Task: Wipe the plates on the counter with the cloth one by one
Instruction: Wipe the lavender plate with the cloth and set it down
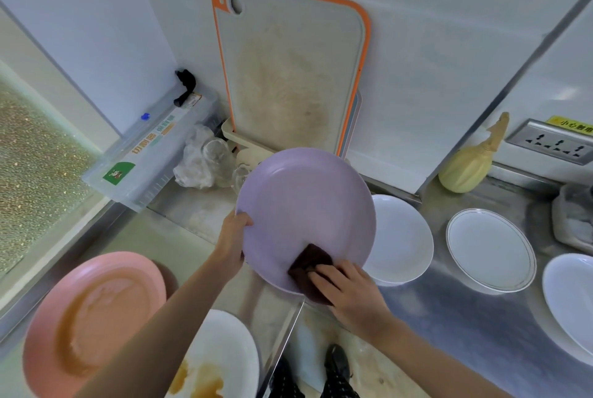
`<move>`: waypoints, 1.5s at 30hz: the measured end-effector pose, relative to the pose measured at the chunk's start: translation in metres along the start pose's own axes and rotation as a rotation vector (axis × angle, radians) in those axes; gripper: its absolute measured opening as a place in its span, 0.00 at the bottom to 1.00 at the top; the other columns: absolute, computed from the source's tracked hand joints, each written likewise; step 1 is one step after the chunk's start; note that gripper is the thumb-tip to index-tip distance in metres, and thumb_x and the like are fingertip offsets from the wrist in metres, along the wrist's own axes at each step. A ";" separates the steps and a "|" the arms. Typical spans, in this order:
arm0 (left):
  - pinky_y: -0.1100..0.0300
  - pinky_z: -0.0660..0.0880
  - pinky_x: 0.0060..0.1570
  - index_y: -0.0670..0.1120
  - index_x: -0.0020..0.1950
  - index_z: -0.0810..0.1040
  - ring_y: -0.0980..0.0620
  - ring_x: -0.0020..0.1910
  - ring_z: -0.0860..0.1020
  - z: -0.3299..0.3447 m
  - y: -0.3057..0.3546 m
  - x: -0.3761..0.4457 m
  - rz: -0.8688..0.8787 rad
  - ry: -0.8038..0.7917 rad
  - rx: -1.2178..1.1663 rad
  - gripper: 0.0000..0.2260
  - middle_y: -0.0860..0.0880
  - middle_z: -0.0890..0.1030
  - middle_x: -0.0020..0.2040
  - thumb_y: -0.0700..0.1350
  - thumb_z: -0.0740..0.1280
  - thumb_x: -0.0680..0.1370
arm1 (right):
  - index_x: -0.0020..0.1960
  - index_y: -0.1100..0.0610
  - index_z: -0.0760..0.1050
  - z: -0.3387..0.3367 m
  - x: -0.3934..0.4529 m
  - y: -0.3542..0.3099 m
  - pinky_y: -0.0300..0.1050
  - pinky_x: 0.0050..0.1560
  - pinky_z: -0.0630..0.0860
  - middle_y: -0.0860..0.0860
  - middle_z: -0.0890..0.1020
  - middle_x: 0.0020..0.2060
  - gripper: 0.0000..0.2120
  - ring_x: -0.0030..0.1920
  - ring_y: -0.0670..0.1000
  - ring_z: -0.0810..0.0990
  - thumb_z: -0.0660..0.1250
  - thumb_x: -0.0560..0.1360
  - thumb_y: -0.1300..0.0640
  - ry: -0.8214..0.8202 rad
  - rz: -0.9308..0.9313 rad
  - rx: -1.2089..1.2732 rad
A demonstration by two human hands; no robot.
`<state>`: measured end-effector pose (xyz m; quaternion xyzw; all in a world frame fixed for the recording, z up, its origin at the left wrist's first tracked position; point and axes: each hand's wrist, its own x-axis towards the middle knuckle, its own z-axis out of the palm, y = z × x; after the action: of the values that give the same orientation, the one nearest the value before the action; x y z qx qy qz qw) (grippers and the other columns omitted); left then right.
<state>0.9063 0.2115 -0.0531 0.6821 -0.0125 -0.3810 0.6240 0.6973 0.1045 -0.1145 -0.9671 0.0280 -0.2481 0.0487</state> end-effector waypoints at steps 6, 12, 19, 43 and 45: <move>0.62 0.76 0.53 0.50 0.72 0.62 0.61 0.59 0.76 0.008 -0.018 -0.012 0.317 -0.111 0.061 0.35 0.54 0.74 0.65 0.41 0.69 0.66 | 0.55 0.57 0.75 -0.007 0.009 -0.015 0.45 0.40 0.70 0.51 0.81 0.43 0.16 0.40 0.54 0.71 0.62 0.69 0.65 0.092 0.086 0.010; 0.52 0.69 0.65 0.54 0.75 0.57 0.56 0.63 0.72 0.017 -0.036 -0.022 0.362 0.051 0.253 0.38 0.60 0.72 0.64 0.40 0.63 0.66 | 0.51 0.57 0.81 -0.001 0.002 -0.038 0.44 0.36 0.74 0.51 0.82 0.43 0.19 0.38 0.53 0.73 0.59 0.65 0.67 0.072 0.157 0.034; 0.73 0.68 0.60 0.54 0.71 0.62 0.69 0.65 0.69 -0.015 0.001 -0.008 0.445 -0.174 0.342 0.44 0.62 0.71 0.67 0.67 0.72 0.60 | 0.57 0.53 0.72 -0.013 -0.010 0.012 0.43 0.37 0.76 0.50 0.83 0.47 0.13 0.41 0.53 0.74 0.59 0.74 0.63 0.001 -0.036 -0.035; 0.46 0.73 0.62 0.59 0.73 0.58 0.61 0.61 0.75 0.009 -0.004 -0.015 0.411 -0.048 0.147 0.32 0.61 0.76 0.64 0.50 0.67 0.71 | 0.50 0.55 0.77 -0.021 0.014 0.020 0.43 0.34 0.75 0.51 0.81 0.38 0.10 0.35 0.54 0.75 0.61 0.73 0.63 0.101 -0.006 -0.075; 0.48 0.77 0.57 0.61 0.71 0.62 0.55 0.64 0.74 0.029 -0.019 -0.029 0.369 -0.017 0.008 0.26 0.58 0.74 0.66 0.47 0.64 0.75 | 0.51 0.56 0.79 -0.015 0.017 0.002 0.44 0.33 0.74 0.51 0.81 0.38 0.12 0.36 0.54 0.75 0.62 0.70 0.63 0.111 0.102 -0.041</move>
<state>0.8615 0.2053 -0.0526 0.6676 -0.1442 -0.2658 0.6803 0.7046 0.1003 -0.0936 -0.9500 0.0847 -0.2979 0.0399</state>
